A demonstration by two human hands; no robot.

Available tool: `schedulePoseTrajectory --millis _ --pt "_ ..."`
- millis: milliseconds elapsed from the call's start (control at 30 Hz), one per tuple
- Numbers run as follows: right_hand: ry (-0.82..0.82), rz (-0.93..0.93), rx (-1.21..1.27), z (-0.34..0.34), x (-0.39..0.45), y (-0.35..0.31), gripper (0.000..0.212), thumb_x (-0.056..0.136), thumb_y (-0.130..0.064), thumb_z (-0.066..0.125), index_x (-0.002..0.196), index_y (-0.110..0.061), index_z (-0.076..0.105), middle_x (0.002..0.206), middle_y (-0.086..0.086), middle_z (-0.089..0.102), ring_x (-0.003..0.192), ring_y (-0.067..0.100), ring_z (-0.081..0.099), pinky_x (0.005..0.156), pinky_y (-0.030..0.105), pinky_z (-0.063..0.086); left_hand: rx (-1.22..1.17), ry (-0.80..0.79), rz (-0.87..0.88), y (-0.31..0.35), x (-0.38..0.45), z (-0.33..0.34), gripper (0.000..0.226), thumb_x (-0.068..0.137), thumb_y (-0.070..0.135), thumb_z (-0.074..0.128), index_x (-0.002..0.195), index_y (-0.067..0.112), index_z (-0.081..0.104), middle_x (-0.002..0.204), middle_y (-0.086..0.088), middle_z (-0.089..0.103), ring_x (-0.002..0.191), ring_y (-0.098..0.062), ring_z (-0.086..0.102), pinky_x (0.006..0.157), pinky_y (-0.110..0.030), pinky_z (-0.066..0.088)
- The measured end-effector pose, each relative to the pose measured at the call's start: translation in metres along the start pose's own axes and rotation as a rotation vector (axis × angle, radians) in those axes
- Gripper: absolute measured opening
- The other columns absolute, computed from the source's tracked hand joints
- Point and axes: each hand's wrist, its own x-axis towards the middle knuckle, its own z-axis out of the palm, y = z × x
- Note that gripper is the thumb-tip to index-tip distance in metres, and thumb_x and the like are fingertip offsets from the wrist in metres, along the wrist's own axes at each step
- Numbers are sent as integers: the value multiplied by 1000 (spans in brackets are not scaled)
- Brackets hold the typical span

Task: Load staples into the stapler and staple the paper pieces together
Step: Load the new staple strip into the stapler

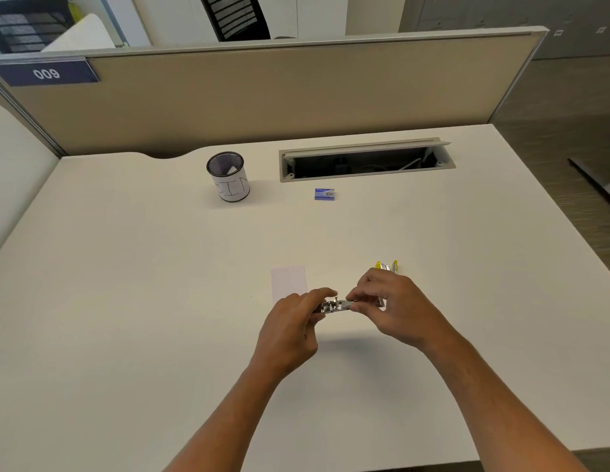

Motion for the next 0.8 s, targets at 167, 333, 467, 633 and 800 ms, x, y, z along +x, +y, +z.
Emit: schedulePoseTrajectory --millis 167,333,467,633,800 --pt "-10 7 -6 4 2 0 9 88 -15 78 97 -19 79 87 -12 59 79 4 59 71 9 44 -7 14 -16 1 0 0 52 91 4 59 129 39 50 96 11 68 86 -17 57 74 -36 51" --pt "-3 18 14 6 4 -2 9 89 -15 77 96 -20 79 88 -10 61 79 8 62 71 14 49 -15 11 -22 0 0 -1 53 91 3 59 127 41 49 94 12 67 85 -16 56 73 -37 51" --pt "27 57 105 6 4 -4 9 88 -14 78 93 -21 79 87 -11 64 81 10 64 71 12 48 -21 11 -27 0 1 -1 53 91 4 58 127 41 49 95 12 67 86 -16 57 74 -37 51" --pt "49 78 131 5 4 -1 13 87 -11 78 92 -23 78 87 -12 66 83 11 64 72 11 44 -22 9 -30 -1 2 -1 53 91 4 58 128 42 48 95 13 67 87 -15 57 74 -37 51" --pt "18 61 102 9 5 0 9 89 -14 78 94 -21 78 88 -11 64 83 11 63 71 14 47 -21 3 -27 -1 2 0 53 91 5 58 127 42 47 95 12 67 86 -15 57 73 -38 52"
